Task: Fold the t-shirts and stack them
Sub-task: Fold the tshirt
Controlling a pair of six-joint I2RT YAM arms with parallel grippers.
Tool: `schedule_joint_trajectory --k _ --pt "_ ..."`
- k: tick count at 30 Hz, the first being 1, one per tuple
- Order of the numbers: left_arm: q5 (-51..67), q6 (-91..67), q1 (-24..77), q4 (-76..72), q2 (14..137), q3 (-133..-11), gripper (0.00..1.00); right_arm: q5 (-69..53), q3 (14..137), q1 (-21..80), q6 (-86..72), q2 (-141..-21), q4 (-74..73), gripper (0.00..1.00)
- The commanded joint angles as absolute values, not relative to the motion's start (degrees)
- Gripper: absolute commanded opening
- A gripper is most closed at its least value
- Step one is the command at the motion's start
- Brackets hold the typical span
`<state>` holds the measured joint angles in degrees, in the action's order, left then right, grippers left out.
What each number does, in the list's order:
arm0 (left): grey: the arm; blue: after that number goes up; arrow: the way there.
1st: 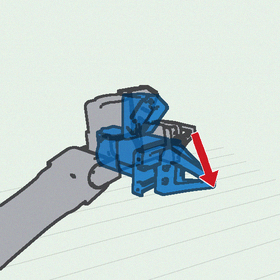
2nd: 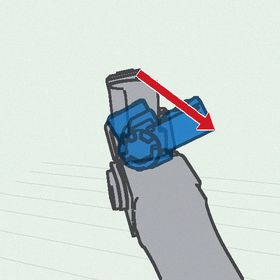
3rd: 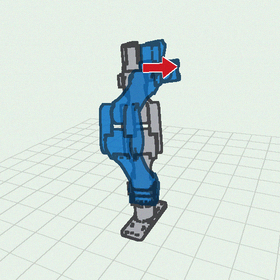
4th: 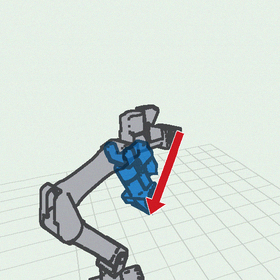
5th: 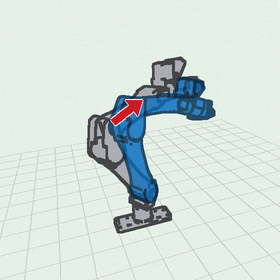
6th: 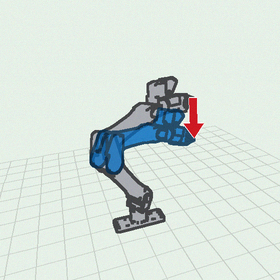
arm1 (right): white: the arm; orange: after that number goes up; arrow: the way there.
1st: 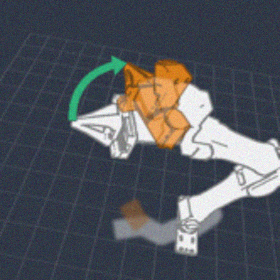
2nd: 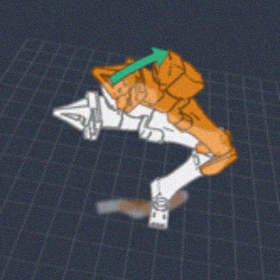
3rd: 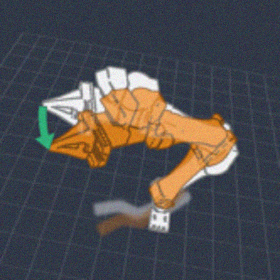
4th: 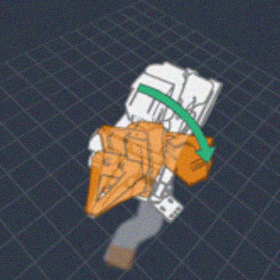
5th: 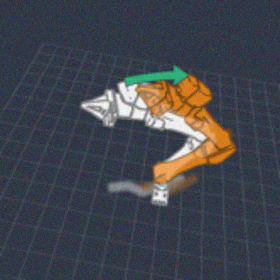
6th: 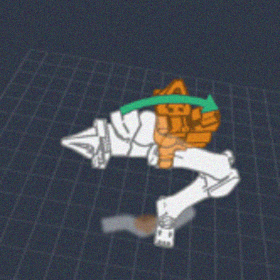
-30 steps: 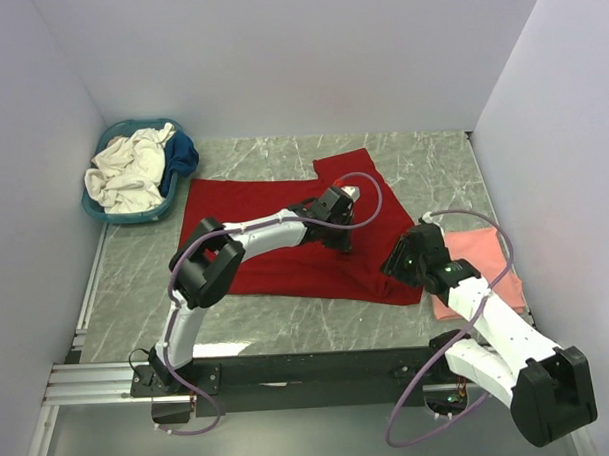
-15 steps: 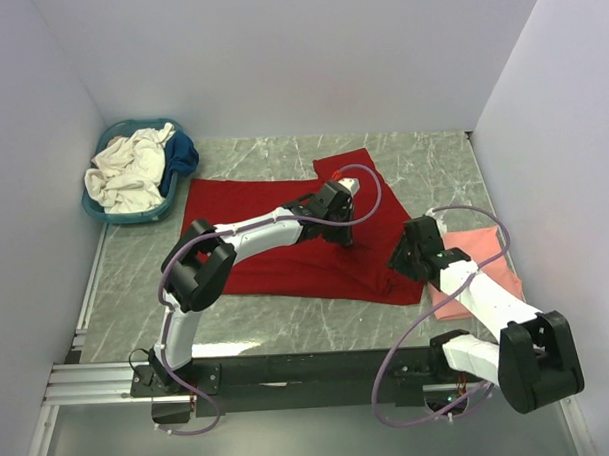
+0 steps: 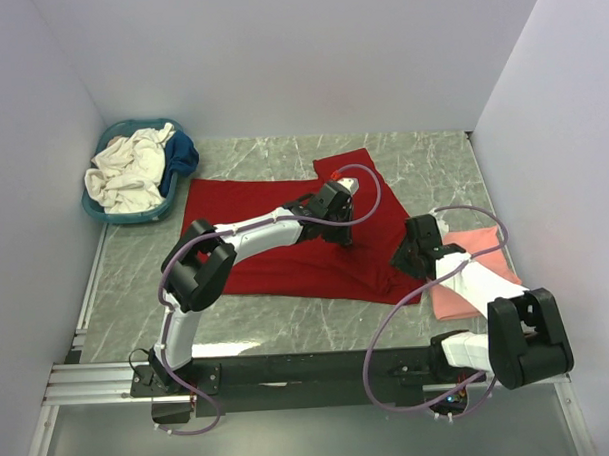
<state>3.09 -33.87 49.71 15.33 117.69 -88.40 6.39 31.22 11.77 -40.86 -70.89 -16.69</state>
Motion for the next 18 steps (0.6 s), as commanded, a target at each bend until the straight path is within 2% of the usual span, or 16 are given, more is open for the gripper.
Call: schedule_joint_trajectory --k 1,12,18 --pt "2.46 -34.19 49.92 14.41 114.79 -88.51 0.01 6.77 34.36 11.42 -40.96 -72.59 -13.98 0.45" --pt "2.20 -34.01 49.92 14.85 114.26 -88.42 0.01 4.66 35.77 11.34 -40.78 -75.67 -12.22 0.40" --pt "1.50 -33.75 49.92 15.03 113.64 -88.16 0.01 4.48 36.91 11.34 -40.25 -76.90 -12.57 0.23"
